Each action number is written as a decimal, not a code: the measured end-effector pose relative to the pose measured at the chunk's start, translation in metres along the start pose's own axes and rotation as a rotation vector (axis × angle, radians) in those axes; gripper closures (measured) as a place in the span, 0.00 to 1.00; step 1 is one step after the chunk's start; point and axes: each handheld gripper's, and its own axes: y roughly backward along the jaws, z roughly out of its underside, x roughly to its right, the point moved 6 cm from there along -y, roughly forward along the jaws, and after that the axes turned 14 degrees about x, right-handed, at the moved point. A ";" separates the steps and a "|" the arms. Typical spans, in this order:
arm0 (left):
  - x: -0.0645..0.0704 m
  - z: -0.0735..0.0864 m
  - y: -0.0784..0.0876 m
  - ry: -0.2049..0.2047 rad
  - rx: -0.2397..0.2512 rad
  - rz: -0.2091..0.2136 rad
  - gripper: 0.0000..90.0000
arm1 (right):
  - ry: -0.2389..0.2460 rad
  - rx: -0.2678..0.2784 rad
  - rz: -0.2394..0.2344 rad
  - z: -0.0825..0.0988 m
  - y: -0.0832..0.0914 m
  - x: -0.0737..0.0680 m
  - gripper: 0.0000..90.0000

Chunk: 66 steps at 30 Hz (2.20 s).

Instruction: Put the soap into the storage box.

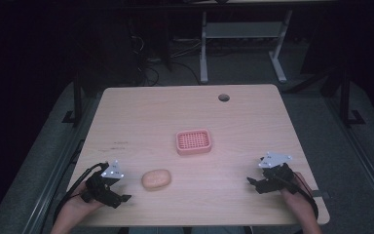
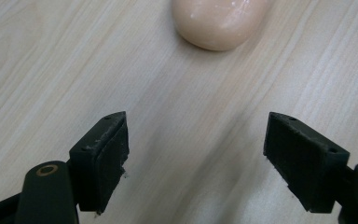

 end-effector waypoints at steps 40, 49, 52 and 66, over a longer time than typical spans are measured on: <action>0.009 -0.047 -0.027 -0.117 -0.037 0.047 0.24 | -0.008 0.000 -0.005 0.001 0.000 -0.001 0.15; 0.012 -0.056 -0.037 -0.140 -0.050 0.071 0.24 | -0.011 -0.002 -0.008 0.000 0.000 -0.002 0.15; 0.012 -0.058 -0.039 -0.144 -0.056 0.078 0.24 | -0.013 0.001 -0.007 0.000 0.000 -0.002 0.15; 0.014 -0.073 -0.056 -0.176 -0.076 0.113 0.24 | -0.015 0.005 -0.006 0.001 0.001 -0.002 0.15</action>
